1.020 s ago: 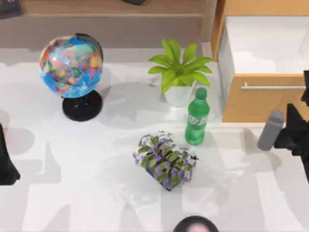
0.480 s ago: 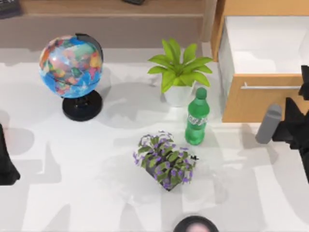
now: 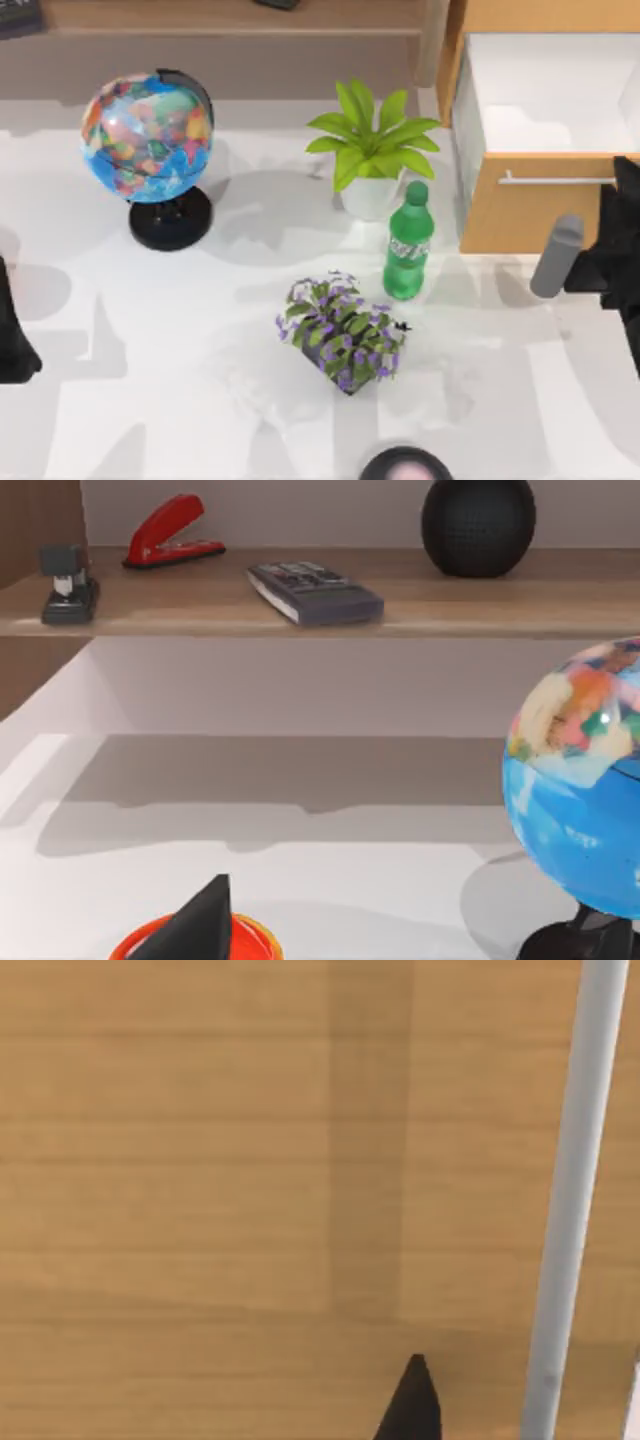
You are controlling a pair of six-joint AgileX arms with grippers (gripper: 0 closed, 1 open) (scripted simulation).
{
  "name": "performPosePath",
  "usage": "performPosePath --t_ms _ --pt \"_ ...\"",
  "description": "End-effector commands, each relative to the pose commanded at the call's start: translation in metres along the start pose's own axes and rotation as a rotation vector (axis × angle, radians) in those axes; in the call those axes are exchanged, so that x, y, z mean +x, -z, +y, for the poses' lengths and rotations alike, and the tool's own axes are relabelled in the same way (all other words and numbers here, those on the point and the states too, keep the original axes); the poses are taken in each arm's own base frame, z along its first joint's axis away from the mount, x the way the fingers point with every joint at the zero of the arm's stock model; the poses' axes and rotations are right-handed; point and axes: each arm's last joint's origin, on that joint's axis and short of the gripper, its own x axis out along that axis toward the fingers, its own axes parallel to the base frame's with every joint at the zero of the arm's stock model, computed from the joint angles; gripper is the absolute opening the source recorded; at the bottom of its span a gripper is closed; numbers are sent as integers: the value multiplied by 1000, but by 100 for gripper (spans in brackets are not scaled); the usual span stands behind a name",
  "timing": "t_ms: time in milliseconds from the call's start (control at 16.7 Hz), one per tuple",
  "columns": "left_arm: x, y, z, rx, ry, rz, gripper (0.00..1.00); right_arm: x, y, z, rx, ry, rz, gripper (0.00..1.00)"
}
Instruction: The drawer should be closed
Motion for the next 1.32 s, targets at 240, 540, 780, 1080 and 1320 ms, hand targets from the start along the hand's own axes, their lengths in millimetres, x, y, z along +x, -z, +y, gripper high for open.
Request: performPosePath --t_ms 240,540,780,1080,1320 --pt "0 0 0 0 0 0 100 0 0 0 0 0 0 0" --pt "0 0 0 0 0 0 100 0 0 0 0 0 0 0" --pt "0 0 0 0 0 0 100 0 0 1 2 -5 -1 0" --pt "0 0 0 0 0 0 100 30 -2 0 3 1 -2 0" --pt "0 0 0 0 0 0 100 57 -1 1 1 -5 -1 0"
